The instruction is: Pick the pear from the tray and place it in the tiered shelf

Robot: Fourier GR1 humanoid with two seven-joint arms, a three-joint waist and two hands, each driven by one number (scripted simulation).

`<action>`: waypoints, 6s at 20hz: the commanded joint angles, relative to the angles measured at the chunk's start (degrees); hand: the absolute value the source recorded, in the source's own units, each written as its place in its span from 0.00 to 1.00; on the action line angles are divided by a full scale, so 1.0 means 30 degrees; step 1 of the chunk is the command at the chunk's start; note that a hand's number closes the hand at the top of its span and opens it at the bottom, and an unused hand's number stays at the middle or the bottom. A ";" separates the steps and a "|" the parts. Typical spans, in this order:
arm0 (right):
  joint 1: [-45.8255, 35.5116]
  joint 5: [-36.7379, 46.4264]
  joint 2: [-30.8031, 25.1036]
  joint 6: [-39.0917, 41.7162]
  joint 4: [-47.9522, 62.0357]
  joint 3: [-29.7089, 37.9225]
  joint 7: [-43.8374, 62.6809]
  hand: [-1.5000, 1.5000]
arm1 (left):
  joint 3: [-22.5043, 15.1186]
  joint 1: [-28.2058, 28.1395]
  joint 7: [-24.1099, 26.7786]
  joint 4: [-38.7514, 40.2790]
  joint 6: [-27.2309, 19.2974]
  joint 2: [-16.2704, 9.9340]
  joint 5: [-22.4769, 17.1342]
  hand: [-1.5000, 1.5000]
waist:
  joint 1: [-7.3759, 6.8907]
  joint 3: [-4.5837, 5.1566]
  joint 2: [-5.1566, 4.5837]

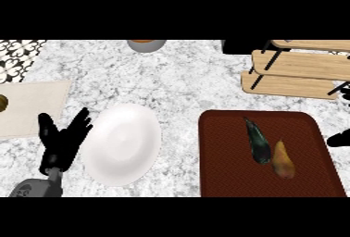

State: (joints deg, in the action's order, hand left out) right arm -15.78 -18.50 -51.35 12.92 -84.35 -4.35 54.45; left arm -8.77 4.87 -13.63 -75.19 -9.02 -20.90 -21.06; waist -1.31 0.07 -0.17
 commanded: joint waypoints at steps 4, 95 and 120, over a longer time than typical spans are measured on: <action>-0.2978 0.3353 0.1992 -0.0589 0.1579 -0.3053 0.3277 0.00 | 0.0554 0.0032 0.0246 0.0456 0.0841 -0.0042 -0.0012 0.50 | 0.0077 -0.0007 -0.0019; -0.1341 1.1761 0.5444 -0.0363 -1.3013 0.1980 -0.3490 1.00 | 0.3238 -0.0835 -0.1356 -0.1122 0.2078 0.1917 0.3048 0.50 | 0.0630 -0.0008 0.0141; -1.2830 1.0416 0.0669 0.3728 0.4310 0.6027 -0.9047 1.00 | 0.3051 -0.0219 -0.0779 -0.0277 0.1822 0.3284 0.4355 0.50 | 0.0133 -0.0015 -0.0021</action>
State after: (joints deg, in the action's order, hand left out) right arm -51.38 12.00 -47.17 21.25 -79.45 14.23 32.90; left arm 0.90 3.33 -15.90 -76.34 -1.95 -12.06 -9.58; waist -0.98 0.02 -0.18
